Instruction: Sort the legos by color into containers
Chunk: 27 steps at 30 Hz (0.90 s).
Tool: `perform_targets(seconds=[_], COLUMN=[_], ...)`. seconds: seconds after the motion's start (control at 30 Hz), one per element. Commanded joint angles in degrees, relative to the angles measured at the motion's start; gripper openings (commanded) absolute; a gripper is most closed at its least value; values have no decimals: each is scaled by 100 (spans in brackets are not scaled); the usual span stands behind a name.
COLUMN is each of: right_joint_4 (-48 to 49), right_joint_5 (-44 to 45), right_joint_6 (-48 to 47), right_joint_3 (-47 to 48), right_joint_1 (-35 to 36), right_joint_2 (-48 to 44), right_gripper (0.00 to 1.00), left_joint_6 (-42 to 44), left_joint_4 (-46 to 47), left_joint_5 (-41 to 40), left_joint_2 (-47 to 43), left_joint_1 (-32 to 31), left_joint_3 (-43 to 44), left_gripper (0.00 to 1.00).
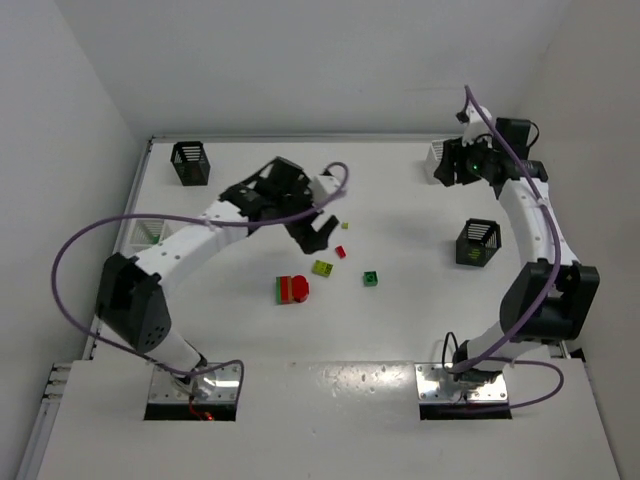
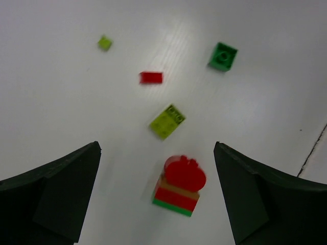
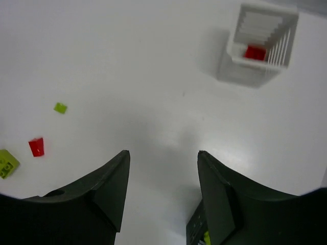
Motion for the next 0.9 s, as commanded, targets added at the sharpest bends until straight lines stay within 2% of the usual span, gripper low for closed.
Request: perform_targets(seconds=[0.0, 0.13, 0.23, 0.33, 0.53, 0.87], right_joint_4=[-399, -110, 30, 136, 75, 22], right_joint_5=[537, 723, 609, 424, 354, 301], right_joint_6=[607, 1082, 1504, 1732, 1733, 1558], right_joint_3=[-527, -1213, -1537, -1732, -1794, -1794], right_joint_1=[-199, -481, -621, -674, -727, -833], right_joint_2=[-166, -693, -957, -1124, -1125, -1177], right_gripper=[56, 57, 57, 58, 59, 59], left_joint_6=[72, -156, -332, -386, -386, -148], left_joint_4=[388, 759, 1101, 1049, 996, 996], left_joint_5=[-66, -118, -241, -627, -988, -1226], left_joint_2=[442, 1154, 1646, 2243, 2850, 3212], left_joint_1=[-678, -1617, -1996, -2243, -2314, -2314], left_joint_3=[390, 531, 532, 872, 1173, 1604], left_gripper=[98, 97, 97, 97, 97, 97])
